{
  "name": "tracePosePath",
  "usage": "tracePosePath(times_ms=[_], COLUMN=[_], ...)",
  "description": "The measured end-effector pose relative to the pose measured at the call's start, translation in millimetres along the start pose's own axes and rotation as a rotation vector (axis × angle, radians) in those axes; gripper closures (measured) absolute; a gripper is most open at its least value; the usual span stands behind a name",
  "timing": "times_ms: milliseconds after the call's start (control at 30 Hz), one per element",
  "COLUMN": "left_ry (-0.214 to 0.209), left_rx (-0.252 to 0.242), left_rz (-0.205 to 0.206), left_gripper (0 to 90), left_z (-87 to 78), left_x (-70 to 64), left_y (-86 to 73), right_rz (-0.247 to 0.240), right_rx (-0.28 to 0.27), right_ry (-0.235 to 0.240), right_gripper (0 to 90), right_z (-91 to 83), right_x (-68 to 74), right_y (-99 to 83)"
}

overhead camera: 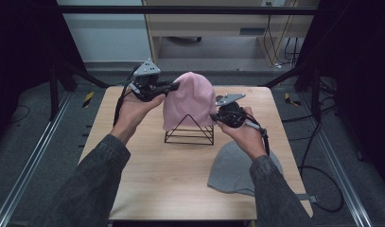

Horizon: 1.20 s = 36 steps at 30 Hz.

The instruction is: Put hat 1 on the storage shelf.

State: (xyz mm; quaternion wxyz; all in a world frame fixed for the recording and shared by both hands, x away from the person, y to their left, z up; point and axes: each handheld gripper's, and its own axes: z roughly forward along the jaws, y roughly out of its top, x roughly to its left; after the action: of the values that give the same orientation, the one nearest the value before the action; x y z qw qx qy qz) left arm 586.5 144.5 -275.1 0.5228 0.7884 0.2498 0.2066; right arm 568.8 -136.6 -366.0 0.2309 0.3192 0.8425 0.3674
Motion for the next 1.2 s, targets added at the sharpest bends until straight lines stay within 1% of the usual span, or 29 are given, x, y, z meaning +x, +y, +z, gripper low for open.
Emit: tracePosePath(times_ms=[133,267,400,567,767,833,1033,1200], left_ry=[-0.003,-0.01,-0.013,-0.014,-0.019,-0.022,-0.029,-0.034], left_rx=[0.005,0.011,0.02,0.035,0.056,0.057,0.077,0.088], left_rz=[-0.005,0.001,0.005,-0.003,-0.013,-0.017,0.005,0.007], left_gripper=[81.3,81.3,81.3,81.3,81.3,81.3,81.2,81.2], left_z=[0.8,0.8,1.5,4.9,8.1,9.0,10.3,10.6], left_x=[-1.1,-3.1,-5.4,-4.6,-2.2,-3.1,-7.7,-9.3], left_y=[-3.5,-4.9,-7.5,-15.7,-25.7,-28.4,-34.8,-39.4], right_rz=[-0.002,-0.011,-0.005,0.004,0.005,0.004,0.01,0.011], right_rx=[0.01,0.017,0.023,0.037,0.058,0.059,0.072,0.084], right_ry=[0.002,0.001,0.004,0.008,0.011,0.012,0.025,0.035], right_gripper=[79.8,79.8,79.8,79.7,79.4,79.4,79.4,79.3], right_z=[3.4,4.6,6.3,13.1,20.4,21.8,28.4,32.1], right_x=[1.9,3.0,3.2,3.2,3.9,4.2,7.9,9.8], right_y=[-2.7,-2.5,-6.9,-16.2,-21.1,-22.0,-29.5,-32.9])
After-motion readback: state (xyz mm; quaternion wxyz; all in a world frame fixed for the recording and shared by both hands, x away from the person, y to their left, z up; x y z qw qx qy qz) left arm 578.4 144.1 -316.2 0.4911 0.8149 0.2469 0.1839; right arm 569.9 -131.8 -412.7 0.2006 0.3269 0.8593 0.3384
